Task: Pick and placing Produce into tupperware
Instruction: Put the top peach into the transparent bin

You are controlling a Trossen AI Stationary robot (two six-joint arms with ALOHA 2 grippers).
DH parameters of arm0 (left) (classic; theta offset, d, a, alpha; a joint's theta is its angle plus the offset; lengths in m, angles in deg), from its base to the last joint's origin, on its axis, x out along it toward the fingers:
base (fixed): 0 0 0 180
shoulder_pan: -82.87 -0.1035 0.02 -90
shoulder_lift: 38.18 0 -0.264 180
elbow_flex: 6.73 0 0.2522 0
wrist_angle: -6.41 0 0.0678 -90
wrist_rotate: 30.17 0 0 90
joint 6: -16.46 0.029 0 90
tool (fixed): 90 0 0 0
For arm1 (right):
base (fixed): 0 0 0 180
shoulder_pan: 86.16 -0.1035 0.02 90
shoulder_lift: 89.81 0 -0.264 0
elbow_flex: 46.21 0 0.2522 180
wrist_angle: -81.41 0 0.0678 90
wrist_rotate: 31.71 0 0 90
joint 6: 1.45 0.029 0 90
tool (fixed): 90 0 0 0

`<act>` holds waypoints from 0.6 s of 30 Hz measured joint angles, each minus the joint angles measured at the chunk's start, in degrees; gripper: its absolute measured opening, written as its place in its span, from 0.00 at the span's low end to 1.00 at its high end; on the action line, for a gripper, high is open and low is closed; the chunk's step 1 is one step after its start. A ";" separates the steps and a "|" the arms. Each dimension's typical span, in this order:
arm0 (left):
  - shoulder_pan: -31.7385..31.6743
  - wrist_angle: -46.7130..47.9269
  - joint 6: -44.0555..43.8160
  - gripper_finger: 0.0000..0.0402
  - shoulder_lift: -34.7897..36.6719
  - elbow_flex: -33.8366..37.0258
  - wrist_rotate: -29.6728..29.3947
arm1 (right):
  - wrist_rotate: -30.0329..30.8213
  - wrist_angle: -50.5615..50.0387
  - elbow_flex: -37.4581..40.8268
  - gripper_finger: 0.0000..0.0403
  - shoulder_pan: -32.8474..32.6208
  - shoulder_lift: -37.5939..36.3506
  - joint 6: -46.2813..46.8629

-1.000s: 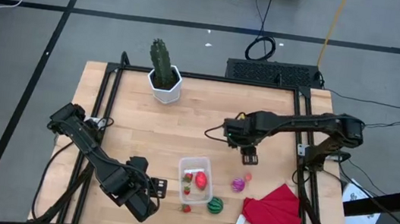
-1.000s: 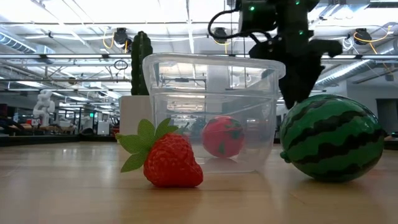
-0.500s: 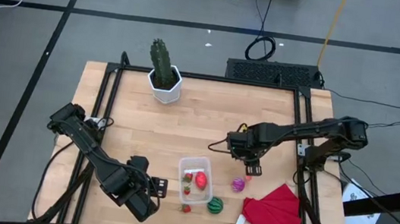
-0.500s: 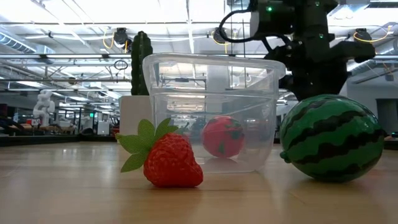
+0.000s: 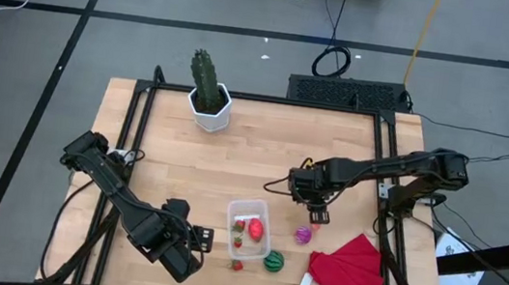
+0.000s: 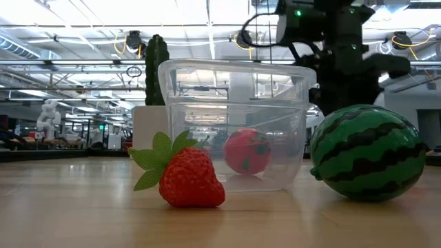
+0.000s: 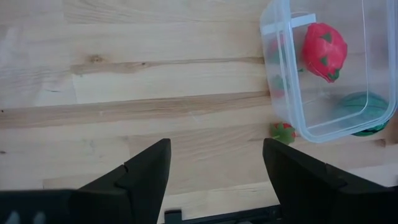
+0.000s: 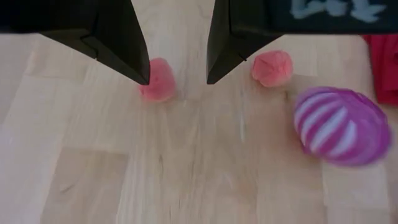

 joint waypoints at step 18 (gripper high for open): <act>0.00 -0.06 0.33 0.64 0.00 0.00 -0.02 | 0.13 10.56 7.20 0.38 0.37 -0.15 0.50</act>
